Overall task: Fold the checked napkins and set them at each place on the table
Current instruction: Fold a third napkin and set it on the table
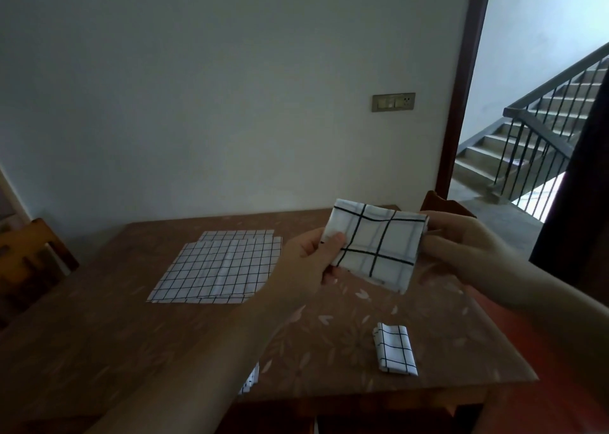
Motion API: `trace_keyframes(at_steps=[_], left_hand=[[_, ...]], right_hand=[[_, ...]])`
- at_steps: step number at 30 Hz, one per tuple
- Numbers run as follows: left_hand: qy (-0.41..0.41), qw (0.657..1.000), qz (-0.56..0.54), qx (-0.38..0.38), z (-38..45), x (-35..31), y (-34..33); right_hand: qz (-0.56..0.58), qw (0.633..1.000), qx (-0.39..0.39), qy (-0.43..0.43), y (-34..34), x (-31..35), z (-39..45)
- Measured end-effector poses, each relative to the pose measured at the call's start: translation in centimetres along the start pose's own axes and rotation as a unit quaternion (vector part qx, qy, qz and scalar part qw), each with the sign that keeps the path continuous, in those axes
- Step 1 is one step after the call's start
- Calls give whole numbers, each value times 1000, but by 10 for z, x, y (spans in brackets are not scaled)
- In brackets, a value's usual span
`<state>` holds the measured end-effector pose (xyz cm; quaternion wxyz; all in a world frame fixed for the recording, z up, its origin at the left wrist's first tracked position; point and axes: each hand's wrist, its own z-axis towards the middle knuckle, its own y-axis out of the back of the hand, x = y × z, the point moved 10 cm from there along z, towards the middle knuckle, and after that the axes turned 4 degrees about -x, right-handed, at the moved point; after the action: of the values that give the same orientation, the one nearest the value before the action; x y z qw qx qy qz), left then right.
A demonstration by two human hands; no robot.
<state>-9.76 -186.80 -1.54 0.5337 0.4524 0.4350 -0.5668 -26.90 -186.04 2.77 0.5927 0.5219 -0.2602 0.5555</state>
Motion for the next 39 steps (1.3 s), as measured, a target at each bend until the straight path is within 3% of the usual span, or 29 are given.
trace_keyframes(at_steps=[7, 16, 20, 26, 31, 34, 36, 39], left_hand=[[-61, 997, 39, -29, -4, -17, 0], [-77, 995, 56, -27, -11, -21, -5], [-72, 996, 44, -39, -12, -18, -3], [-101, 989, 90, -53, -11, -17, -1], [-79, 992, 92, -31, -8, -5, -7], [-39, 995, 95, 8, -6, -3, -14], [-50, 994, 93, -10, 0, -8, -10], [-81, 987, 95, -98, 4, -13, 2]], right_hand=[[-37, 991, -129, -14, 21, -6, 4], [-57, 988, -143, -30, 25, -17, 6], [94, 982, -128, -99, 16, -33, 2], [199, 961, -95, -166, 7, -45, 0], [-30, 984, -174, -28, 24, -18, -3], [-85, 980, -177, 45, 21, -1, -6], [-90, 982, -152, 61, 14, 3, -6], [-94, 985, -130, 64, 7, 3, -5]])
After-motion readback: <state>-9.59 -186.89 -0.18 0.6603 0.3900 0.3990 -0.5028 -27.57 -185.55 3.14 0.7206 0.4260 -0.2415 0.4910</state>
